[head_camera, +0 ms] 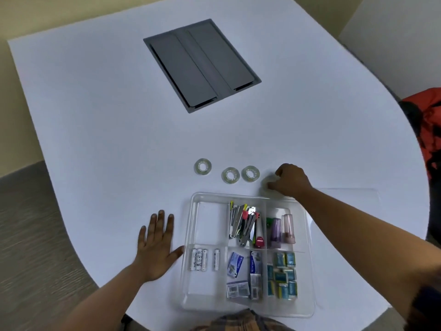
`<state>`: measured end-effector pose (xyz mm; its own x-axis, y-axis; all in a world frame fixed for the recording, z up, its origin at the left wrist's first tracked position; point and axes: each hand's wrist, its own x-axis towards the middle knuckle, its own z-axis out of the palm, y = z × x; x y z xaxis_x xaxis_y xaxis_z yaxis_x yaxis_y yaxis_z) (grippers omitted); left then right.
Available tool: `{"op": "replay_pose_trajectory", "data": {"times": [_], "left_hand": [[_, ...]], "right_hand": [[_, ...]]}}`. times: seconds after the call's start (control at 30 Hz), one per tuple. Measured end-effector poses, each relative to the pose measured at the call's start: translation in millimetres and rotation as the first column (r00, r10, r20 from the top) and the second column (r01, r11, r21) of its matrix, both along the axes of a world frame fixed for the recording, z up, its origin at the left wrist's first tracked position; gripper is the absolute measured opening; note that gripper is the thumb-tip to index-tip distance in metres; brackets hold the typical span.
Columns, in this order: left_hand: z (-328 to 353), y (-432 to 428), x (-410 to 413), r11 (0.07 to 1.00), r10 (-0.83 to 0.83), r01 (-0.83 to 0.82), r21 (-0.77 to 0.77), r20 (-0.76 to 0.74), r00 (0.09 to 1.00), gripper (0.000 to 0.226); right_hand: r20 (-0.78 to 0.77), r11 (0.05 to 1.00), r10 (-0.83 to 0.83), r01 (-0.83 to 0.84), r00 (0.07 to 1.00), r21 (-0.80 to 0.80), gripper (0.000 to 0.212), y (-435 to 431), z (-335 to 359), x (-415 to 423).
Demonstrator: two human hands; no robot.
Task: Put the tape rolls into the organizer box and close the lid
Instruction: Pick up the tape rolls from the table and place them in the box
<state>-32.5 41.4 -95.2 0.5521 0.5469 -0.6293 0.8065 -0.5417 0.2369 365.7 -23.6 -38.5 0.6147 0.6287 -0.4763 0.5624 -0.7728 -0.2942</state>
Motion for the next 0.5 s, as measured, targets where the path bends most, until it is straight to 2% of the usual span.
{"op": "replay_pose_trajectory", "data": {"times": [0.13,0.3,0.37,0.43,0.5], "left_hand": [[-1,-1,-3,1.0,-0.01,0.01,0.004,0.001,1.0,0.106],[-3,0,-4,1.0,-0.008,0.008,0.007,-0.001,1.0,0.103],[-3,1,-2,1.0,-0.01,0.01,0.007,0.003,1.0,0.103],[-2,0,-2,1.0,-0.006,0.006,0.011,0.015,1.0,0.103],[-2,-1,-3,1.0,-0.007,0.006,0.02,0.021,1.0,0.101]], "right_hand": [[-0.083,0.987,-0.138,0.13,0.987,-0.092,0.053,12,-13,-2],[-0.035,0.98,-0.176,0.172,0.984,-0.098,0.044,19,-18,-8],[-0.023,0.983,-0.182,0.182,0.983,0.034,0.046,18,-10,-13],[-0.058,0.956,-0.155,0.164,0.986,0.241,0.05,16,2,-22],[-0.104,0.909,-0.049,0.087,0.993,0.408,0.05,12,15,-39]]}}
